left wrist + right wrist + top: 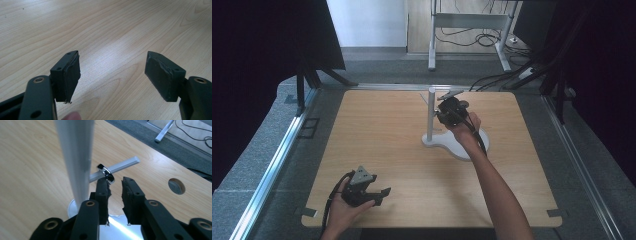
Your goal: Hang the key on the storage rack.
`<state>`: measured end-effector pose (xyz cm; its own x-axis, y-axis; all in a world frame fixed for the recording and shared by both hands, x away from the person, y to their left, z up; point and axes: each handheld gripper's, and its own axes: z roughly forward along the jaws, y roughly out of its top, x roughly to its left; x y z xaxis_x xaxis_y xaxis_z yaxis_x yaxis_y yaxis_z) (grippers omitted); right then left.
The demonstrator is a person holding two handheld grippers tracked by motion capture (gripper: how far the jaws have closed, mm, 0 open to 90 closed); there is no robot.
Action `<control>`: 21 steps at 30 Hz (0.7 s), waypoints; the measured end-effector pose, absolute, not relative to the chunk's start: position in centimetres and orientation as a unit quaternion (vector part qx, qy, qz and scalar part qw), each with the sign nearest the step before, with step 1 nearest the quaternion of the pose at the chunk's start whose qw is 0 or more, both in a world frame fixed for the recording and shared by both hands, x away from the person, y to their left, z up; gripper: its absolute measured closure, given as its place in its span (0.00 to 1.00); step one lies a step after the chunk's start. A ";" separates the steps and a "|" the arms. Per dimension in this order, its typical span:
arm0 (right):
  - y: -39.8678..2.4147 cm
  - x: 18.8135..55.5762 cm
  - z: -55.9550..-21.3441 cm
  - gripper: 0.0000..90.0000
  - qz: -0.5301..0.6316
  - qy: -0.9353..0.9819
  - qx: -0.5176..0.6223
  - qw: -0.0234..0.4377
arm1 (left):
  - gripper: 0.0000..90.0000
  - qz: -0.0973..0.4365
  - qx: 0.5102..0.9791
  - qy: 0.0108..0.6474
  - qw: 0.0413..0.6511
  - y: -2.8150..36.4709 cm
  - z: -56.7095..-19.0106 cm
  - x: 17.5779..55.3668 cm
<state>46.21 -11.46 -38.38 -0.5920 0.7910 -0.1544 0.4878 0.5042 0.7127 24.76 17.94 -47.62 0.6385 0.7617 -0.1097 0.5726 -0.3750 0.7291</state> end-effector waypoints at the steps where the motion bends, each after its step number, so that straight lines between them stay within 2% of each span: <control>1: -11.5 46.2 -38.4 0.82 0.318 0.834 0.383 0.239 | 0.32 0.123 0.820 0.407 0.383 17.9 -47.6 24.8; 4: -11.5 45.4 -38.0 0.76 0.318 0.839 0.376 0.232 | 0.32 0.123 0.821 0.405 0.382 17.7 -47.7 24.7; 21: -13.3 42.8 -37.8 0.69 0.364 0.827 0.375 0.207 | 0.32 0.124 0.821 0.407 0.379 17.8 -47.7 24.7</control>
<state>42.80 -13.28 -37.85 -0.6335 0.7705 -0.0705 0.4690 0.4549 0.7570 24.66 17.76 -47.71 0.6372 0.7636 -0.1047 0.5750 -0.3806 0.7242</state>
